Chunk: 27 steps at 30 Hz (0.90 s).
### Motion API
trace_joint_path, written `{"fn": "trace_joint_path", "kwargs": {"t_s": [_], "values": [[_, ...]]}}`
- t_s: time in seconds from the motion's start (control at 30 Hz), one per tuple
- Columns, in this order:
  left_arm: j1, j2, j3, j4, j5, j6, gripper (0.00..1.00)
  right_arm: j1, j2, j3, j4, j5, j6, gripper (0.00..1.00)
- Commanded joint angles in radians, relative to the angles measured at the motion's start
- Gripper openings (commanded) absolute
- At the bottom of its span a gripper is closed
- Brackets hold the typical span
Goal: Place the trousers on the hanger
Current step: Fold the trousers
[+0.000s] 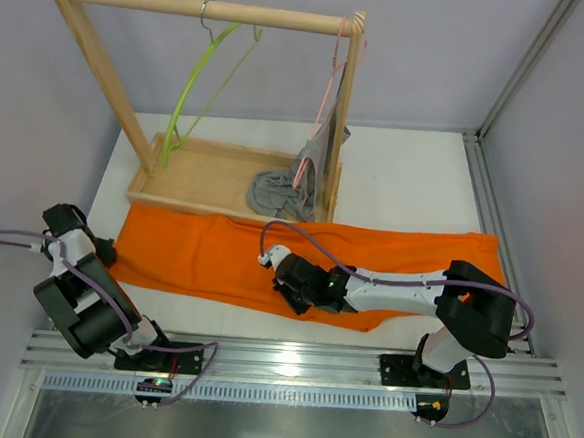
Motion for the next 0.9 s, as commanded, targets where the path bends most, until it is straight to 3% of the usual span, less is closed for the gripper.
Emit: {"fn": "trace_joint_path", "kwargs": {"t_s": [0.0, 0.23, 0.33, 0.63, 0.87], "values": [[-0.001, -0.039, 0.041, -0.007, -0.034, 0.012, 0.0, 0.006, -0.011, 0.04, 0.0, 0.035, 0.0, 0.04], [-0.003, -0.022, 0.058, -0.001, -0.023, 0.032, 0.0, -0.012, -0.077, 0.059, 0.026, -0.025, 0.037, 0.04], [-0.003, 0.002, 0.065, 0.004, 0.054, 0.069, 0.0, -0.046, -0.075, 0.062, 0.05, -0.089, 0.069, 0.04], [-0.01, 0.015, 0.055, -0.005, 0.087, 0.095, 0.18, -0.156, -0.015, 0.057, 0.123, -0.244, 0.15, 0.04], [-0.032, 0.016, 0.046, -0.019, 0.083, 0.097, 0.31, -0.198, 0.025, 0.05, 0.149, -0.281, 0.186, 0.04]]}}
